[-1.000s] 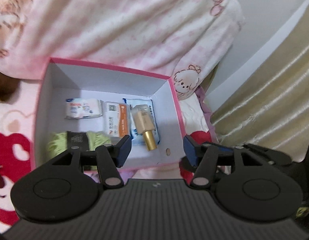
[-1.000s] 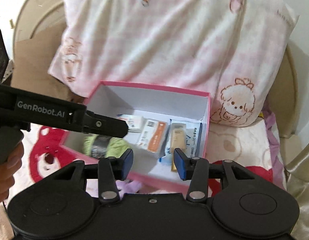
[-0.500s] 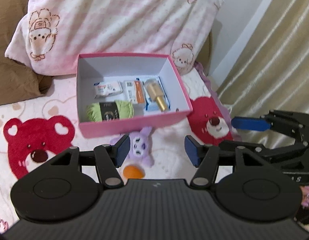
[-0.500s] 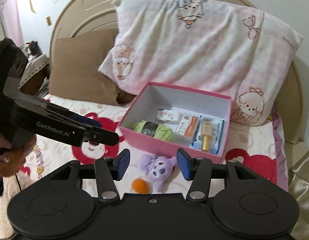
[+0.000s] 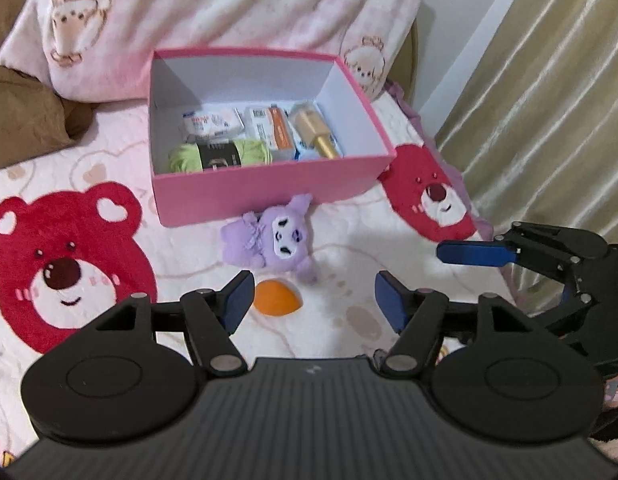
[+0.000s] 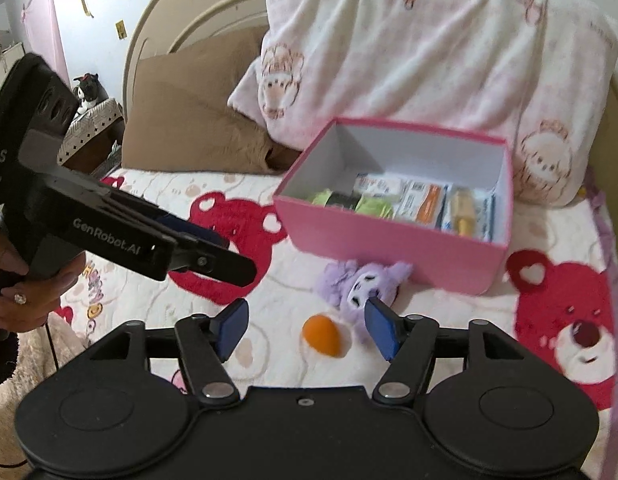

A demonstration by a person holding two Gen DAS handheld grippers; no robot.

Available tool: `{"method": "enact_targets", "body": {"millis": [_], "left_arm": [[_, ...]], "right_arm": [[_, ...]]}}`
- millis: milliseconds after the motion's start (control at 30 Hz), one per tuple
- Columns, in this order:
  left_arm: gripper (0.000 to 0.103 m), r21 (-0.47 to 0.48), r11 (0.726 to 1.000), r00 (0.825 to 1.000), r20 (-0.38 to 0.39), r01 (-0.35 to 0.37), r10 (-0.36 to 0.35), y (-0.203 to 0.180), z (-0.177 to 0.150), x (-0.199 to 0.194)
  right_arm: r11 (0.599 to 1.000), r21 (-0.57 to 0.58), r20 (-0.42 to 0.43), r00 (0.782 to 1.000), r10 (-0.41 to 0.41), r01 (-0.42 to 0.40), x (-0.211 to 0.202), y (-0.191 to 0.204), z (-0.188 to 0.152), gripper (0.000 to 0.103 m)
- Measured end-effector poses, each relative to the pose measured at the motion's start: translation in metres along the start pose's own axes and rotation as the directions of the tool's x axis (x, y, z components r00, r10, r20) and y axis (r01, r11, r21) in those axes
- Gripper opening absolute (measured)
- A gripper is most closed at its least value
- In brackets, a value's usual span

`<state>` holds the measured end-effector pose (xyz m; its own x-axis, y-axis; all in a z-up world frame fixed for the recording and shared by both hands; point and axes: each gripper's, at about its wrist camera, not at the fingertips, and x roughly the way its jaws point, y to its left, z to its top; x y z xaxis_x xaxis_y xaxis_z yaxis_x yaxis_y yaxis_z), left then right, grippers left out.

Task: Organize objects
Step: 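Withdraw the left tool and move toward the orange makeup sponge, then grasp the orange makeup sponge with the left gripper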

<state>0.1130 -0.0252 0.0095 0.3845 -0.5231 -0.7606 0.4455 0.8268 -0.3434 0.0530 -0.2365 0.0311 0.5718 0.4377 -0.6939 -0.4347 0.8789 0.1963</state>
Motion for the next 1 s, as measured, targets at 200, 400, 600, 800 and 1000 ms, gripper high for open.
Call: {"method": "enact_targets", "body": {"millis": [200, 400, 600, 800, 1000], "left_arm": [[0.072, 0.004, 1.0, 1.0, 0.003, 0.012, -0.012, 0.016, -0.016, 0.033], [0.073, -0.066, 0.997, 0.999, 0.012, 0.037, -0.037, 0.037, -0.031, 0.063], [0.073, -0.126, 0.99, 0.998, 0.001, 0.062, -0.063, 0.055, -0.047, 0.09], [0.071, -0.16, 0.987, 1.0, 0.002, 0.029, -0.029, 0.07, -0.057, 0.115], [0.063, -0.175, 0.984, 0.999, 0.042, 0.036, -0.029, 0.077, -0.063, 0.127]], "right_arm": [[1.0, -0.024, -0.054, 0.999, 0.008, -0.009, 0.039, 0.004, -0.019, 0.075], [0.999, -0.035, -0.128, 0.992, -0.011, 0.007, 0.079, 0.005, -0.029, 0.076], [0.999, 0.026, -0.145, 0.989, -0.015, 0.019, 0.109, -0.005, -0.044, 0.076], [0.995, 0.093, -0.137, 0.99, -0.034, 0.047, 0.138, -0.015, -0.062, 0.076], [0.992, 0.107, -0.129, 0.99, -0.052, 0.066, 0.155, -0.015, -0.069, 0.076]]}}
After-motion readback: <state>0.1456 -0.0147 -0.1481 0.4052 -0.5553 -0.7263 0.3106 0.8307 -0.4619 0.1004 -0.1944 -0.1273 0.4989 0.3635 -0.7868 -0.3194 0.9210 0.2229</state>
